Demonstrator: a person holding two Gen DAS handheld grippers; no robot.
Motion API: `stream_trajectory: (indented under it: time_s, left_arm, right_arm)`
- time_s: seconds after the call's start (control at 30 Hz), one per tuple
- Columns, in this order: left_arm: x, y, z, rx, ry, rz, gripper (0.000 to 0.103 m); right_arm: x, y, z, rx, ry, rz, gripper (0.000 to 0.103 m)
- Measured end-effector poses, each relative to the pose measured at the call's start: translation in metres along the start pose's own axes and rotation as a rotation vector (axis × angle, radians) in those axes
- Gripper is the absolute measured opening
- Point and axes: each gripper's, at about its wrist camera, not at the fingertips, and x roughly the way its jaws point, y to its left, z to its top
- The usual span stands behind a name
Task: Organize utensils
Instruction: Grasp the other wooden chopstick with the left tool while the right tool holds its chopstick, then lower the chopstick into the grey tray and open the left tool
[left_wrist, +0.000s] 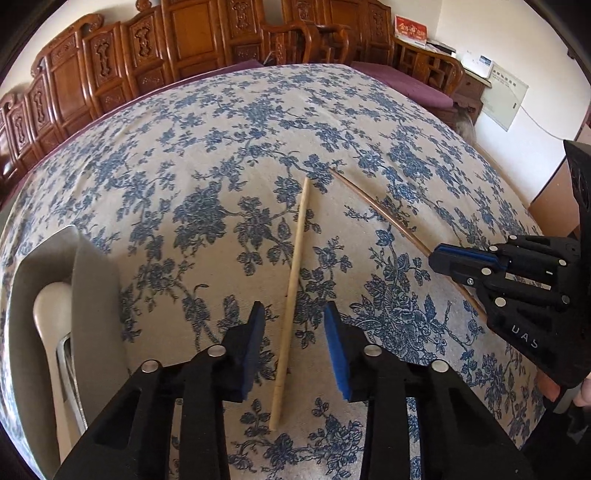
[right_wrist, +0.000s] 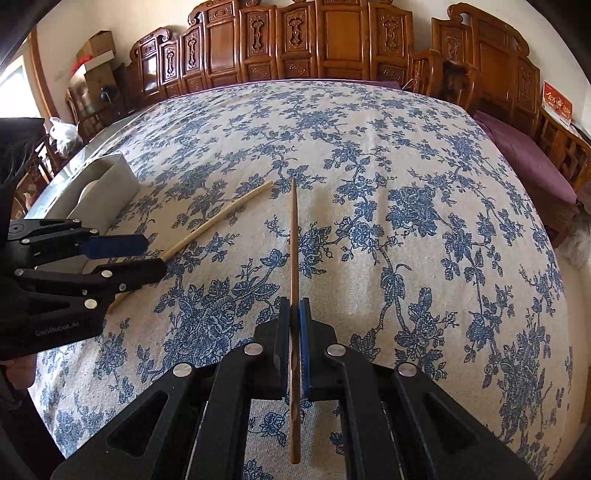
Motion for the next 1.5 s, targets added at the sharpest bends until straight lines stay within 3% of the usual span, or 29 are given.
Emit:
stream_trajectory:
  time_s: [0.4, 0.8, 1.5]
  left_arm:
    - [0.005, 0.004, -0.006, -0.004, 0.011, 0.006, 0.005]
    - [-0.037, 0.024, -0.02, -0.032, -0.031, 0.006, 0.005]
    - [-0.114, 0.088, -0.047, -0.098, -0.119, 0.076, 0.005]
  right_arm:
    - [0.002, 0.002, -0.001, -0.004, 0.005, -0.006, 0.006]
    - [-0.003, 0.026, 0.006, -0.042, -0.012, 0.018, 0.006]
    - [-0.026, 0.088, 0.01, -0.159, -0.076, 0.066, 0.006]
